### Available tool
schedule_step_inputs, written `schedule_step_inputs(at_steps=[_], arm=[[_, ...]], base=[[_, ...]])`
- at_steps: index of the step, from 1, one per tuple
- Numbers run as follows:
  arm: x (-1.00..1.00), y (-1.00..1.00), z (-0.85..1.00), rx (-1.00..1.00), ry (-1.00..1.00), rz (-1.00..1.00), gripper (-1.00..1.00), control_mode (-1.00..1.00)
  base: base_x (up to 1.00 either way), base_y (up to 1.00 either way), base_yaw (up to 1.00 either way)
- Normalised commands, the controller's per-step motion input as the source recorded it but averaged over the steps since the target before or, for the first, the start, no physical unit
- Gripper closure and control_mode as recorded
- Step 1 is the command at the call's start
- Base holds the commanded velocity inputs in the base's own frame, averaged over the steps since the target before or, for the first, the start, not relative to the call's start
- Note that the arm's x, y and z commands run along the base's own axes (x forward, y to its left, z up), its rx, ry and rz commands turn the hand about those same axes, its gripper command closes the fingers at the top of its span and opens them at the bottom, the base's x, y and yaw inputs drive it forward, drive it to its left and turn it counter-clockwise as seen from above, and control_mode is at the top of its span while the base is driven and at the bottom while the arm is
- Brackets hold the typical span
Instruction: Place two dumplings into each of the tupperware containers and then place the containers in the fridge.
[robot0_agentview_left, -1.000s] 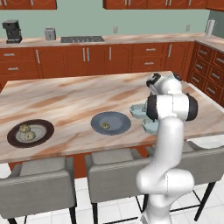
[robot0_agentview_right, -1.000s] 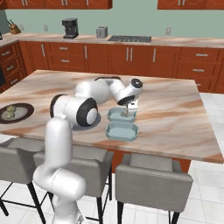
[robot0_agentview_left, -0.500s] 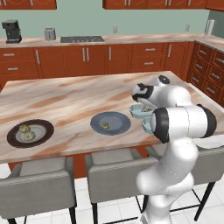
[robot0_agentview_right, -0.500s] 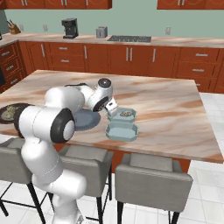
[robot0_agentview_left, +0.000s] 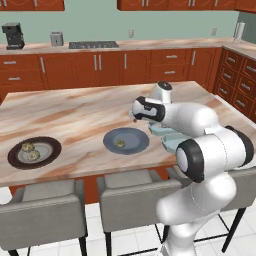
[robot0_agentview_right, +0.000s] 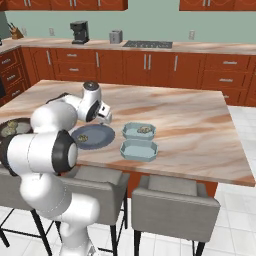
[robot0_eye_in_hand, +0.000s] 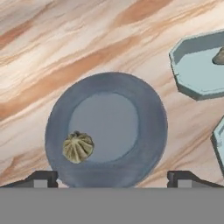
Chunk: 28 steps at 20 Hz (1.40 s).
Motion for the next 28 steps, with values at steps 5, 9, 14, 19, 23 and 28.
schedule_step_inputs(at_steps=[5, 9, 14, 19, 23, 28], arm=[[-0.19, 0.53, -0.05, -0.26, 0.16, 0.59, -1.00, -1.00], [-0.07, 0.27, -0.44, -0.12, 0.14, 0.46, -1.00, -1.00], [0.14, 0.18, -0.73, -0.01, 0.04, 0.19, -1.00, -1.00], [0.40, 0.44, -0.68, 0.00, 0.00, 0.08, -1.00, -1.00], [0.65, 0.23, -0.38, 0.00, 0.01, 0.08, -1.00, -1.00], [0.66, 0.03, -0.13, 0.00, 0.05, 0.07, -1.00, -1.00]], base=[[0.00, 0.00, 0.00], [0.00, 0.00, 0.00], [0.00, 0.00, 0.00], [0.00, 0.00, 0.00], [0.00, 0.00, 0.00], [0.00, 0.00, 0.00]])
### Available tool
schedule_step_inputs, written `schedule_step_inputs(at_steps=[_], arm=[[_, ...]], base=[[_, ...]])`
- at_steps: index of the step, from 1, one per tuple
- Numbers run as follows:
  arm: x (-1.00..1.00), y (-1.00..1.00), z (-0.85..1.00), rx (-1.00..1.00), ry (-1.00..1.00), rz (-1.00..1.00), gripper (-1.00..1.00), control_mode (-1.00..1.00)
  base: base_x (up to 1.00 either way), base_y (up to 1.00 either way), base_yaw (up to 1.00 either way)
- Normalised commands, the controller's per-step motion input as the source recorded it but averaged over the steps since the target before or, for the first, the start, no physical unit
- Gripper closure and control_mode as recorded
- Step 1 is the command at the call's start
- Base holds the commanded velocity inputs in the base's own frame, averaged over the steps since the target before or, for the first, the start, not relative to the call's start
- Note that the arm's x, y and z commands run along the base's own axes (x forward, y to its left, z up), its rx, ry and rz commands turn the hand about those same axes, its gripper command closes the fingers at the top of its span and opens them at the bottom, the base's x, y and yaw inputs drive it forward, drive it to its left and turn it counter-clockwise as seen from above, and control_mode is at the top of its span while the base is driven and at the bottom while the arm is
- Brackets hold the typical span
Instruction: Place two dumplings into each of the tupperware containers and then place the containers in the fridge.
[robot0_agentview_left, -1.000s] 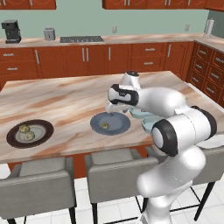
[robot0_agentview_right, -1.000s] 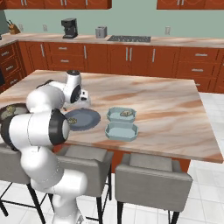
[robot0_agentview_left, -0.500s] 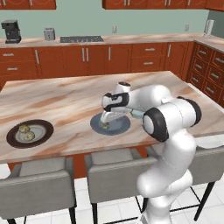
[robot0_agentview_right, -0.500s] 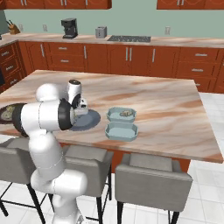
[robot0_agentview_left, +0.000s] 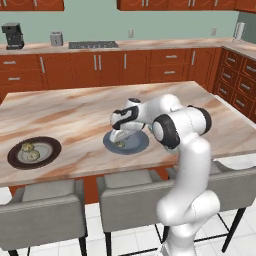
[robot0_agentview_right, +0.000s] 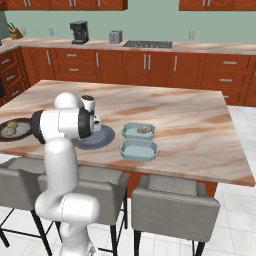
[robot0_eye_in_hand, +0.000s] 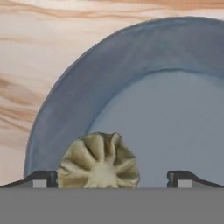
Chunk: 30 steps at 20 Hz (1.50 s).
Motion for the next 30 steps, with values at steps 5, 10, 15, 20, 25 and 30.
schedule_step_inputs(at_steps=[5, 10, 15, 20, 25, 30], arm=[[0.03, 0.38, -0.53, -0.07, 0.09, 0.04, -1.00, -1.00], [-0.23, 0.17, -0.60, -0.08, 0.17, -0.01, -1.00, -1.00], [-0.54, 0.00, -0.80, -0.03, 0.14, -0.19, -1.00, -1.00], [-0.72, 0.20, -0.80, 0.00, 0.03, -0.24, 1.00, -1.00], [-0.48, 0.06, -0.20, 0.06, -0.15, -0.12, 1.00, -1.00], [-0.50, 0.00, 0.32, 0.09, -0.22, -0.11, 1.00, -1.00]], base=[[0.00, 0.00, 0.00], [0.00, 0.00, 0.00], [0.00, 0.00, 0.00], [0.00, 0.00, 0.00], [0.00, 0.00, 0.00], [0.00, 0.00, 0.00]])
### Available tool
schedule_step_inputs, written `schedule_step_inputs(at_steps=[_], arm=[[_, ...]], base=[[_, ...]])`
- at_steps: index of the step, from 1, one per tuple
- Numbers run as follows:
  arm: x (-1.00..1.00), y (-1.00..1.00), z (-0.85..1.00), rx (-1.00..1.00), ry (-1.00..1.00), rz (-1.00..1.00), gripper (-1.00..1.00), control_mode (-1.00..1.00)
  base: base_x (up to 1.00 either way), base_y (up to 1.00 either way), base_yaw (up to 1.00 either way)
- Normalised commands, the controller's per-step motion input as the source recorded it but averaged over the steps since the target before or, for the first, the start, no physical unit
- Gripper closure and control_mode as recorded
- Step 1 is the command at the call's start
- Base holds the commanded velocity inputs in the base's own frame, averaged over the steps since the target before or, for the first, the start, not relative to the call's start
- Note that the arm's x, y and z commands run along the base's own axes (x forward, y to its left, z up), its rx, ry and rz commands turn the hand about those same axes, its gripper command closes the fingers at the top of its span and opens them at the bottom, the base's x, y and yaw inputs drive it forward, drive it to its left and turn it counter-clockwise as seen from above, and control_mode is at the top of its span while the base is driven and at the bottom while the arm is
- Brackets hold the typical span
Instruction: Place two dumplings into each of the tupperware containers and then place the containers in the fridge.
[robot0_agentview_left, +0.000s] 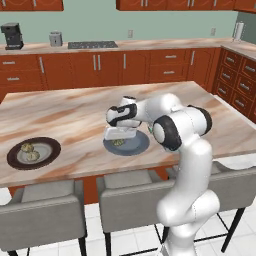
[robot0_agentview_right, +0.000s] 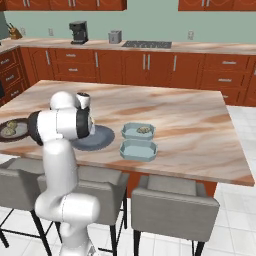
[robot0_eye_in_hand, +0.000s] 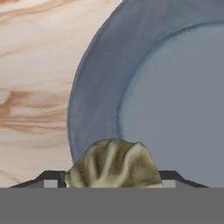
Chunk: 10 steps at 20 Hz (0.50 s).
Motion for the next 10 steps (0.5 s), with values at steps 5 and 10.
schedule_step_inputs(at_steps=[5, 10], arm=[[-0.09, -0.92, 0.99, 0.01, -0.08, -0.27, 1.00, -1.00], [0.27, -1.00, 0.78, 0.00, 0.00, -0.21, 1.00, -1.00]], base=[[0.00, 0.00, 0.00], [0.00, 0.00, 0.00]])
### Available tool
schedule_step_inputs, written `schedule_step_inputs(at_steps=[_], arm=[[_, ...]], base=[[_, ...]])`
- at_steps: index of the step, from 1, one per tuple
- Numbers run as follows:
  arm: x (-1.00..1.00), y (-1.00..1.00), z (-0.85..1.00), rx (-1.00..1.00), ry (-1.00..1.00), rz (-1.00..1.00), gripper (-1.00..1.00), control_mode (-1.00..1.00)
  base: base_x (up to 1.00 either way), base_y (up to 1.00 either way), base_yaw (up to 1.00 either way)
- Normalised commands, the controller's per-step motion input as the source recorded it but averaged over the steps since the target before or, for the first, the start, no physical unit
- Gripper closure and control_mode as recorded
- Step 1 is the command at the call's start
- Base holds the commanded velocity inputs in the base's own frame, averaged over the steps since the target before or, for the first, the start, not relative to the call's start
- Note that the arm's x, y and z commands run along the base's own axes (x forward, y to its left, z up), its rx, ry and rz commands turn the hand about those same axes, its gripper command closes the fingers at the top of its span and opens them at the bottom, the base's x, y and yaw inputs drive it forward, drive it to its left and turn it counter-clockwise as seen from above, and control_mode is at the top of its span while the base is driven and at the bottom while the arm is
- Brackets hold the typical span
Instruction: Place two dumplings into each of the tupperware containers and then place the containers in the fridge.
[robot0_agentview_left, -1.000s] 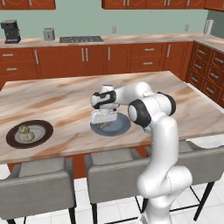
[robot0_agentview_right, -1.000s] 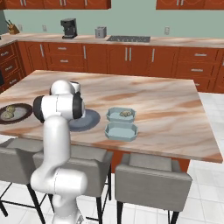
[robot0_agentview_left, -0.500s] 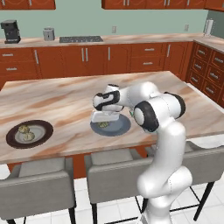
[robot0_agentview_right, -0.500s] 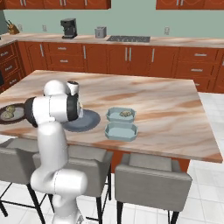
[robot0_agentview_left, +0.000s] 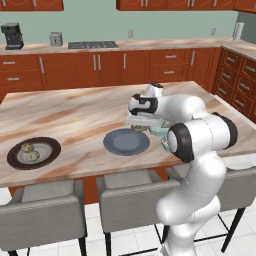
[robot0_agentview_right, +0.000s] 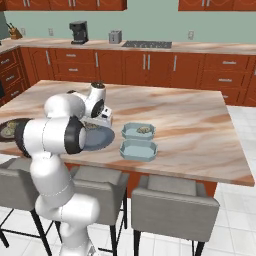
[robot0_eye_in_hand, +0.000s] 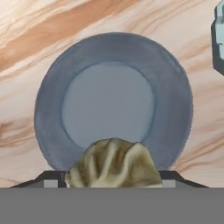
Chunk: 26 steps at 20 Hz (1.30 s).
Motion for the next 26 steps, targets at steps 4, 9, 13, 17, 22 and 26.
schedule_step_inputs(at_steps=[4, 9, 13, 17, 22, 26], arm=[[0.46, -1.00, 0.42, 0.00, 0.11, -0.18, 1.00, -1.00], [0.56, -1.00, 0.02, -0.01, 0.26, -0.17, 1.00, -1.00], [0.35, -1.00, -0.34, -0.03, 0.23, -0.10, 1.00, -1.00], [0.43, -0.73, -0.64, 0.00, 0.03, -0.06, 1.00, -1.00], [0.65, -0.29, -0.55, 0.00, -0.01, -0.01, 1.00, -1.00], [0.54, 0.02, -0.14, 0.00, -0.07, 0.00, 1.00, -1.00]], base=[[0.00, 0.00, 0.00], [0.00, 0.00, 0.00], [0.00, 0.00, 0.00], [0.00, 0.00, 0.00], [0.00, 0.00, 0.00], [0.00, 0.00, 0.00]])
